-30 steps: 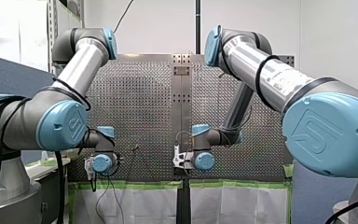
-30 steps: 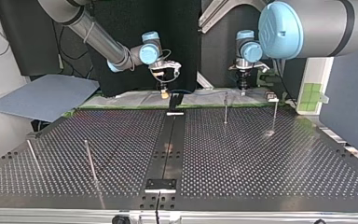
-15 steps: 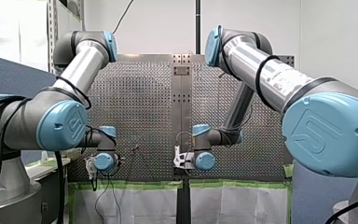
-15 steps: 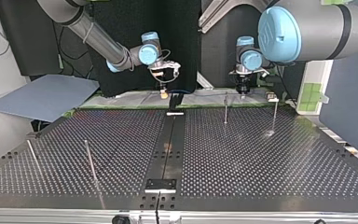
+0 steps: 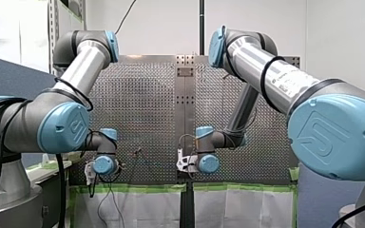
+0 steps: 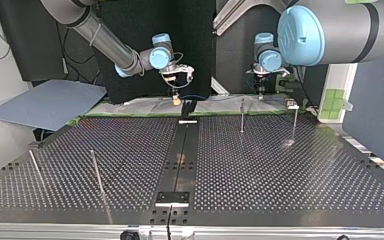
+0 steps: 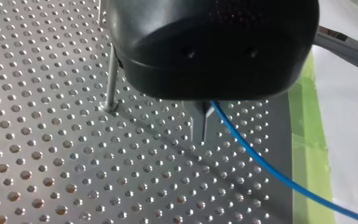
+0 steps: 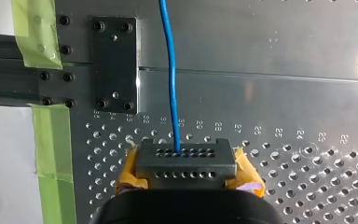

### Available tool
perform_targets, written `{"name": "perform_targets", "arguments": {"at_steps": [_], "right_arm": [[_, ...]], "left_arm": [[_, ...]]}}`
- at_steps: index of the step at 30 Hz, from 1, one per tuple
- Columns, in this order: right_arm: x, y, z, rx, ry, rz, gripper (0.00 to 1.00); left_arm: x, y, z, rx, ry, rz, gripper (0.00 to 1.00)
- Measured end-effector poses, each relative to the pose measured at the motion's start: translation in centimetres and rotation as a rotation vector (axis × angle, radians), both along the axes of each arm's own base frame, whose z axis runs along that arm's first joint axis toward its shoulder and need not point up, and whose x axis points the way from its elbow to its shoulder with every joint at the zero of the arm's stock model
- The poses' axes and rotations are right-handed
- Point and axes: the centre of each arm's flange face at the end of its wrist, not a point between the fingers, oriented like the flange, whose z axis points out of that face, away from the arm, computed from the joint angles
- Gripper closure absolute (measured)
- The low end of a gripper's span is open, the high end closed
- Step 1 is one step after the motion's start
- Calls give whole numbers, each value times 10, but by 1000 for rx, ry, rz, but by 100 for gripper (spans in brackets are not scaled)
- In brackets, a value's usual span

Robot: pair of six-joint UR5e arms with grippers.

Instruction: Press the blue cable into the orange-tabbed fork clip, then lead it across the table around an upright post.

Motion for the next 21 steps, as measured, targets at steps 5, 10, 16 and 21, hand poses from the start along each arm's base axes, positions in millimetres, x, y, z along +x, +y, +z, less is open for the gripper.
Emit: {"name": "perform_targets", "arguments": {"at_steps": [5,10,16,21], "right_arm": [[0,-1,1,-1,-1,-1,100],[1,-1,1,0,-2,0,100],[1,-1,1,1,1,0,100],[0,-2,1,3,2,-2,100]], "left_arm": [[1,-1,13,0,-8,-5,100],[3,-2,32,-8,-31,-4,100],[9,-3,49,-14,-68,-6,100],[13,-5,53,-46,-109,-4,100]]}}
